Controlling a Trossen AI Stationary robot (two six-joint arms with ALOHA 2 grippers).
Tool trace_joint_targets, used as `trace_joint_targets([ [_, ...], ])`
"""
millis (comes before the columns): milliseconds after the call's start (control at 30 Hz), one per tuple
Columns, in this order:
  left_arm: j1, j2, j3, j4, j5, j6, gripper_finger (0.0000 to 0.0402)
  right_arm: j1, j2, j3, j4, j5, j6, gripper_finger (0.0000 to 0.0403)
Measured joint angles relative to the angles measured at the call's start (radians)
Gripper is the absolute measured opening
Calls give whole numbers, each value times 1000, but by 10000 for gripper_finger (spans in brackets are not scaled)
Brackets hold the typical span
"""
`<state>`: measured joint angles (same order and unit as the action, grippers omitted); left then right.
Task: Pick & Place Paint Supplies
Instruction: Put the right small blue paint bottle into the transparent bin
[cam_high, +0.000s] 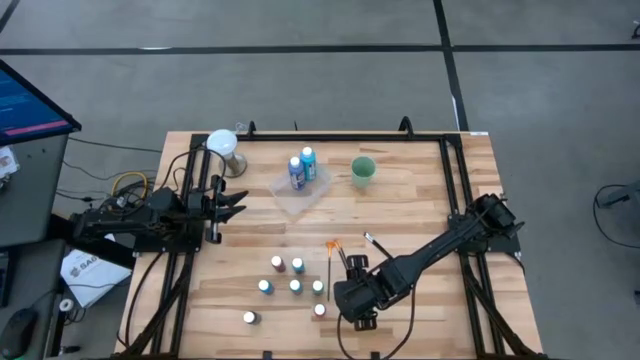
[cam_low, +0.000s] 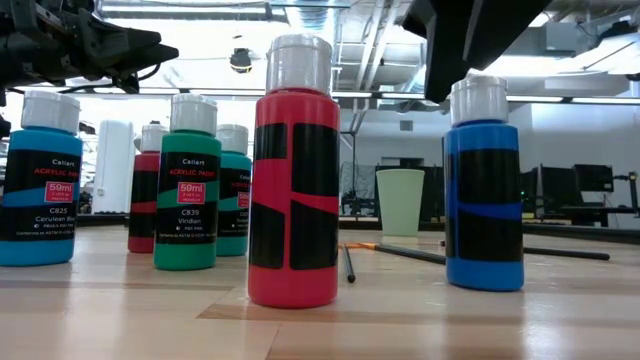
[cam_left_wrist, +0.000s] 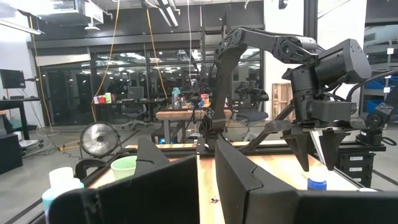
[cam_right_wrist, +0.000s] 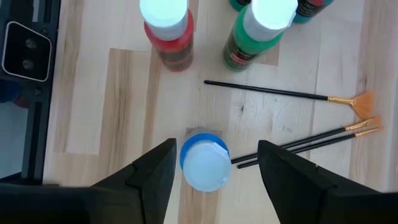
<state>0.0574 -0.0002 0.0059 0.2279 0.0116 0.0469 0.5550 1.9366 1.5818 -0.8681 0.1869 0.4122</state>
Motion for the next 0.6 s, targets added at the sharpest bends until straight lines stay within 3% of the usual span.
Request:
trace_joint_targets([
  [600, 0, 0, 0, 1, 0, 0, 1, 8, 64, -1, -30, -6, -1, 218],
])
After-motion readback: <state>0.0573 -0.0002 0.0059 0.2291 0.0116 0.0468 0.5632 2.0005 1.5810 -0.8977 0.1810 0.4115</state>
